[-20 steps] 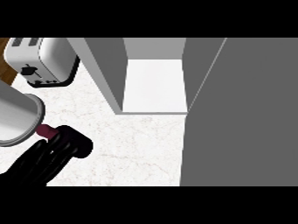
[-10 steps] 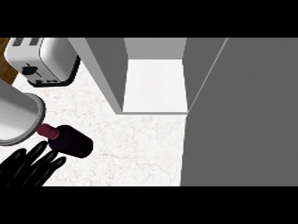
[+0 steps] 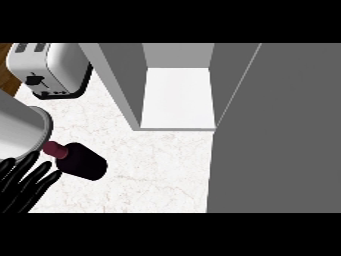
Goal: Pick up the wine, place it into the cabinet and close the cabinet
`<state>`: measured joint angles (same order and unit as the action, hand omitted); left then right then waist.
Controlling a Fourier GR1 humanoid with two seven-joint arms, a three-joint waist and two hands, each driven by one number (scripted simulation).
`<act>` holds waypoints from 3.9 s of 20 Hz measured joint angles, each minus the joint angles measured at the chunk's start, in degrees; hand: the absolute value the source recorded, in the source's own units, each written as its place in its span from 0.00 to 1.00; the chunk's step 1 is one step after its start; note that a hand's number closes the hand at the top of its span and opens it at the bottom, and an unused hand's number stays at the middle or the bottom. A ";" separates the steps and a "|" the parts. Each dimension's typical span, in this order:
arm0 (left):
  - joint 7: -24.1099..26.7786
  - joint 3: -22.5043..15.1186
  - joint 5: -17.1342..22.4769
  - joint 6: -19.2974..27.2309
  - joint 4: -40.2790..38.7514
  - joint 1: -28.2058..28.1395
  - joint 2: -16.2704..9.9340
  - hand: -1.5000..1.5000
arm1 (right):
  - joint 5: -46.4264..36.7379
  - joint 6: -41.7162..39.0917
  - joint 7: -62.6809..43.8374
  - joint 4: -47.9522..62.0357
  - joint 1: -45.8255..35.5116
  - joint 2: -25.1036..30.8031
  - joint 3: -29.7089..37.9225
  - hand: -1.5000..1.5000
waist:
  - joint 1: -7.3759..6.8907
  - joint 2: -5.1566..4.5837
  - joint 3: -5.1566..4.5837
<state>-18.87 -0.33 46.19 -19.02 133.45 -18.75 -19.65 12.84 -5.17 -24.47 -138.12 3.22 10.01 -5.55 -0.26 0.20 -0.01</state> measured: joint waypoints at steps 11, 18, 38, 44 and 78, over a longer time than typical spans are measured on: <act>-3.59 14.88 12.96 -0.72 -1.97 3.42 -5.53 0.00 | -0.63 0.60 -1.98 -0.44 -1.88 0.37 1.29 0.00 | 0.18 -0.01 0.00; -5.35 19.53 15.78 -2.12 -6.55 7.36 -6.31 0.00 | -0.85 1.02 -3.97 -0.79 -3.24 -0.16 1.29 0.00 | 0.50 -0.08 0.00; -5.54 16.92 6.39 -13.29 -29.38 15.60 -3.38 0.00 | -1.12 0.10 -7.29 -1.30 -5.40 -0.36 3.02 0.00 | 0.89 -0.13 -0.02; -0.45 16.91 -1.10 -17.73 -37.03 17.30 -0.15 0.00 | -1.15 0.29 -8.87 -1.14 -7.73 -0.39 3.61 0.00 | 0.85 -0.15 -0.03; 30.58 16.39 -31.42 -27.89 -71.06 27.04 5.48 0.00 | -2.44 0.24 -10.61 -1.79 -7.96 -2.52 2.18 0.00 | 0.96 -0.15 -0.02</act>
<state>11.70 16.06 14.77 -46.91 62.39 8.29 -14.17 10.40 -4.93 -35.08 -139.91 -4.74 7.49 -3.38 0.70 0.05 -0.03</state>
